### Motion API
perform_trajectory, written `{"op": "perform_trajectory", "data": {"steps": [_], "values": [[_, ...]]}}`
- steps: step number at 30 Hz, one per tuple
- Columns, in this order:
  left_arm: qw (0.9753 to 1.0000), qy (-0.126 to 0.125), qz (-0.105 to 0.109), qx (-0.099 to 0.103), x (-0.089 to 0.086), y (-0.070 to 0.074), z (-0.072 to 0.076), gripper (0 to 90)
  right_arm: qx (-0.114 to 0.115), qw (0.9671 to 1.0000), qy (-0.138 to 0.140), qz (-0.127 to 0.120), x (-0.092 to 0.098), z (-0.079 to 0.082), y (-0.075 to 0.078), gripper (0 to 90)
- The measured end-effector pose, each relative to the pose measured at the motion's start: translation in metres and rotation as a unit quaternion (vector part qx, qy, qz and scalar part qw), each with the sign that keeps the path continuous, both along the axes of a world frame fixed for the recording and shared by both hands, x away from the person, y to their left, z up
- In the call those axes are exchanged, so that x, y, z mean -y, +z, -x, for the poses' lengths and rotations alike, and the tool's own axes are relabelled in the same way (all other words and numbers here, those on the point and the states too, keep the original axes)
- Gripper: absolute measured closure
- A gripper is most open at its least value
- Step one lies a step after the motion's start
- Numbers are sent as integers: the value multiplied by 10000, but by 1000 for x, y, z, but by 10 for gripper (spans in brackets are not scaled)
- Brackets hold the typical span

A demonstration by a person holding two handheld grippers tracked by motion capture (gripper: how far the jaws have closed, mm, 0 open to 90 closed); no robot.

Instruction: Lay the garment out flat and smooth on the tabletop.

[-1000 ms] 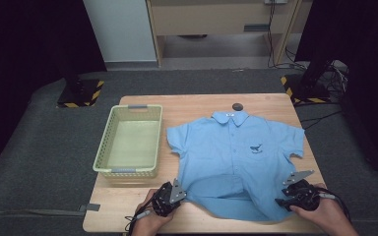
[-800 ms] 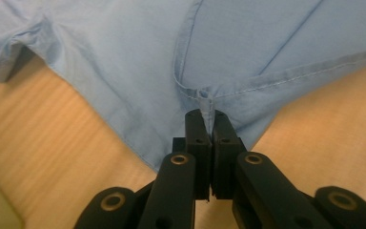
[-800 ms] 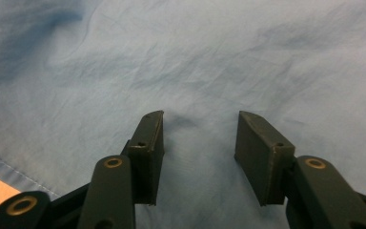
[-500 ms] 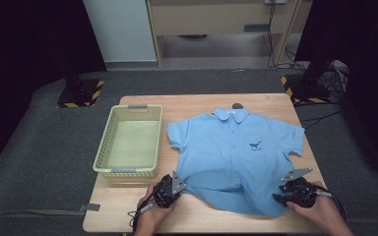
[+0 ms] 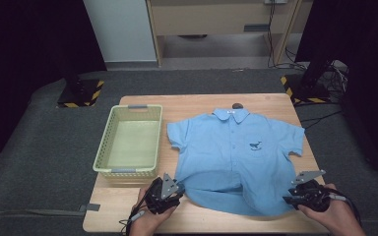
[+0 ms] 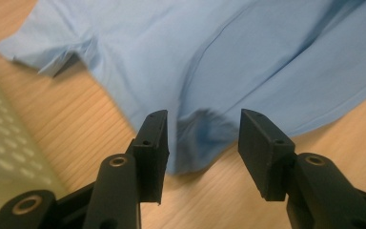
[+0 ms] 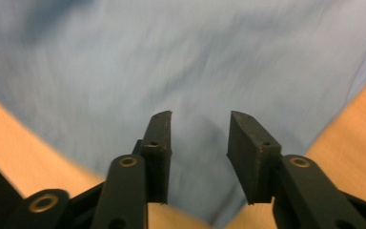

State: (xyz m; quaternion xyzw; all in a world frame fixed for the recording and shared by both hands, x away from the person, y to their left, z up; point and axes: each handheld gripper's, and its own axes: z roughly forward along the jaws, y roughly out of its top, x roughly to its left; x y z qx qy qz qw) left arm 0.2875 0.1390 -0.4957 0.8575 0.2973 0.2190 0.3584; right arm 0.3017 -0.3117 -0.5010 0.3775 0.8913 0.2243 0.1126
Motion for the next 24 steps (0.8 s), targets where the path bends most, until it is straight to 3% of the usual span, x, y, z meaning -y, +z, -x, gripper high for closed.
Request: {"op": "perform_trajectory", "data": {"steps": [5, 14, 18, 20, 24], "values": [[9999, -122, 27, -92, 16, 1, -7, 501, -169, 9998, -52, 21, 7, 8, -14, 649], [9991, -123, 199, -363, 43, -2, -46, 453, -241, 9996, -66, -137, 13, 8, -18, 588], [9973, -154, 332, -629, 50, -2, -62, 447, -219, 9997, -48, -120, 12, 9, -18, 579], [9973, -146, 297, -655, 55, -4, -69, 462, -221, 9997, -47, -129, 12, 9, -18, 577], [9947, -192, 539, -859, 62, -8, -83, 481, -209, 9997, -37, -134, 12, 9, -19, 574]]}}
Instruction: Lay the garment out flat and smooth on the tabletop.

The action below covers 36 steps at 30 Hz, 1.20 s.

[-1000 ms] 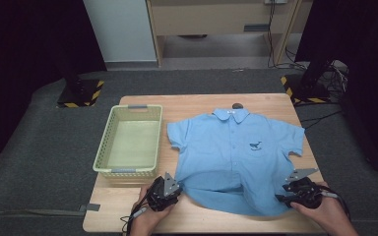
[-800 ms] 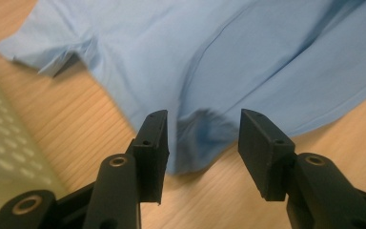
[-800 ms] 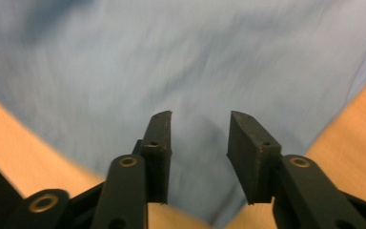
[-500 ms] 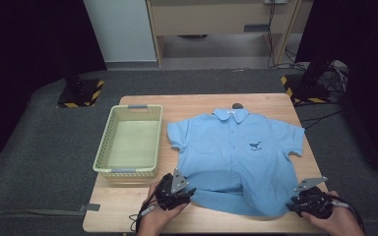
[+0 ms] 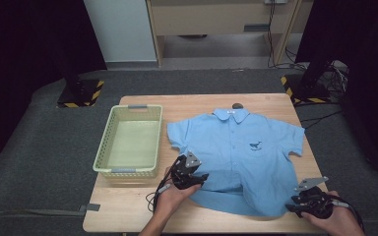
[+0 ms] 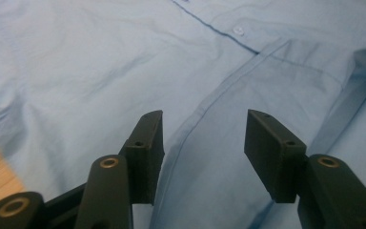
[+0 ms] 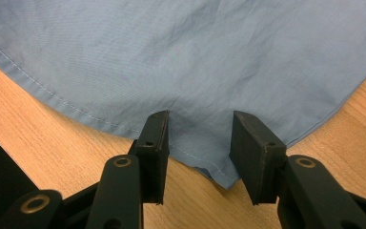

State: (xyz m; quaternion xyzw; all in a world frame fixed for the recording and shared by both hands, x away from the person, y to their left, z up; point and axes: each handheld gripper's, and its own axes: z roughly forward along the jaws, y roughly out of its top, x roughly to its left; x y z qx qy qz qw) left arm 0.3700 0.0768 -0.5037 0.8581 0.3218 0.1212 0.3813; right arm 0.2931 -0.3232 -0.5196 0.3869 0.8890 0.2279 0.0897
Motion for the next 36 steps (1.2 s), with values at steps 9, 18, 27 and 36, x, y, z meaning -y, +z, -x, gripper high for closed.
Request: {"op": "perform_trajectory", "data": {"steps": [9, 18, 27, 36], "values": [[9991, -112, 92, -388, 14, -18, -21, 429, 10, 10000, 29, 19, -2, 1, 0, 544], [9989, -129, -64, -446, 14, -27, -26, 425, 15, 10000, 36, 15, -2, 0, 0, 544], [9989, -216, -74, -415, 16, -27, -19, 664, -15, 10000, 48, 0, -2, -1, 0, 538], [9985, -52, 35, -535, 17, -29, -13, 900, -24, 10000, 47, -17, -1, -1, 0, 535]]}}
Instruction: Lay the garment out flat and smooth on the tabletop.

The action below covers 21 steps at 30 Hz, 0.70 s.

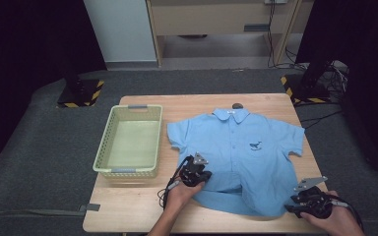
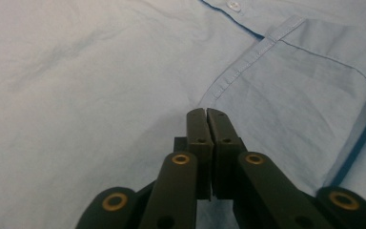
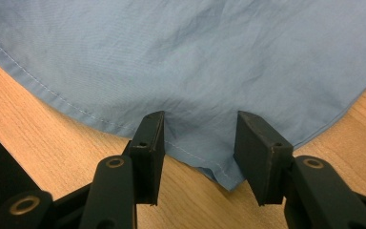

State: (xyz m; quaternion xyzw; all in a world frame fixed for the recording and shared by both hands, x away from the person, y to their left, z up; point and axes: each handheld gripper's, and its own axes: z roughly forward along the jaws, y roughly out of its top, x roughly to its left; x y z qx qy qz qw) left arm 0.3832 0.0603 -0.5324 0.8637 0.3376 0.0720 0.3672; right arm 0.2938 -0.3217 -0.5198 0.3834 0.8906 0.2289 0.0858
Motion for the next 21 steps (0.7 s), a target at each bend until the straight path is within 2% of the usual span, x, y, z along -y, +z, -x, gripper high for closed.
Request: {"op": "perform_trajectory", "data": {"steps": [4, 7, 13, 17, 21], "values": [[10000, 61, -35, 15, 1, 1, 1, 900, 3, 10000, 6, 5, 0, 0, 0, 534], [9999, 113, 49, 57, 1, 5, 3, 900, 3, 10000, -3, 0, 0, 0, 0, 534], [9997, 84, 124, 216, 0, 19, 11, 900, 13, 10000, -7, 4, 0, 0, 0, 531], [9992, 61, 155, 359, -2, 28, 23, 900, 27, 10000, -10, 9, -1, 0, 0, 524], [9986, -18, 142, 505, -4, 36, 41, 900, 28, 10000, -21, -12, 0, 0, 0, 515]]}}
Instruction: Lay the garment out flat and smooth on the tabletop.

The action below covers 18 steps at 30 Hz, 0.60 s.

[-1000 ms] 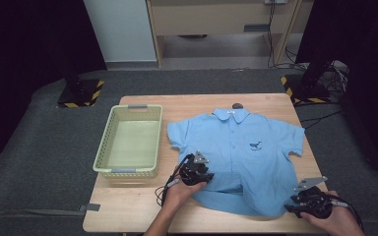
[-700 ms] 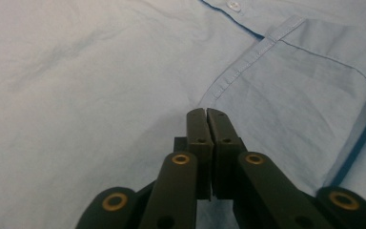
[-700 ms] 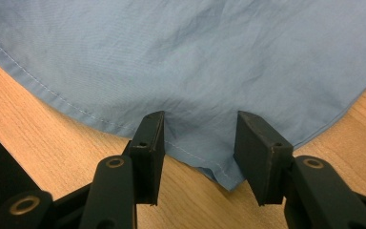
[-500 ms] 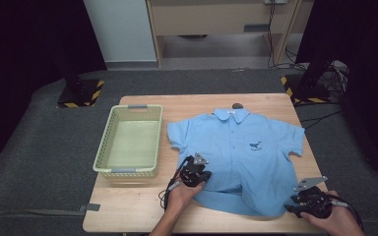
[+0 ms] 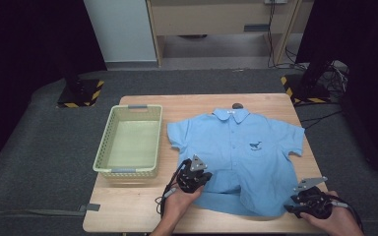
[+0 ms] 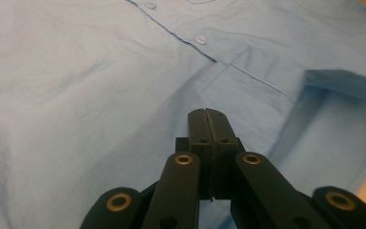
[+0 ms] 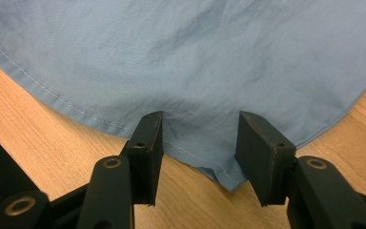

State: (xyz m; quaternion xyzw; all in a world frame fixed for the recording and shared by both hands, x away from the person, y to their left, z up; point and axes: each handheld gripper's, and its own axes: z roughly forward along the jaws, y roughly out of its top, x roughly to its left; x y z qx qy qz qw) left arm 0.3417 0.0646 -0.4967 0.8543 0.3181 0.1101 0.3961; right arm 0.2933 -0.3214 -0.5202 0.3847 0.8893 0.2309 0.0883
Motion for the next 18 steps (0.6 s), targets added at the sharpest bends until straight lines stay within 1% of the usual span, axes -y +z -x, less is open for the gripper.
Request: {"op": "perform_trajectory", "data": {"steps": [2, 3, 4, 6, 8, 12, 14, 15, 17, 18], "values": [[10000, -46, -22, 54, -1, 3, 11, 900, 14, 10000, -36, 11, 1, 1, 1, 507], [9999, -98, -14, 83, 0, 4, 18, 900, 42, 10000, -68, -14, 2, 1, 2, 505], [9998, -157, -29, 108, 0, 4, 22, 900, 96, 9999, -97, -51, 4, 2, 3, 503], [9993, -297, -147, 192, 3, 4, 34, 900, 145, 9997, -165, -82, 6, 2, 5, 502], [9981, -468, -298, 271, 7, 2, 46, 900, 193, 9995, -226, -110, 8, 2, 7, 500], [9962, -626, -523, 316, 9, -5, 60, 900, 205, 9993, -280, -107, 11, 2, 6, 487], [9957, -686, -553, 287, 7, -8, 65, 900, 206, 9993, -303, -93, 12, 2, 6, 481], [9950, -727, -619, 302, 6, -9, 67, 896, 212, 9993, -305, -88, 12, 2, 6, 476], [9935, -754, -769, 372, 4, -11, 69, 842, 223, 9991, -335, -97, 13, 2, 6, 471], [9936, -735, -763, 383, 2, -12, 71, 792, 214, 9991, -353, -99, 13, 2, 6, 466]]}}
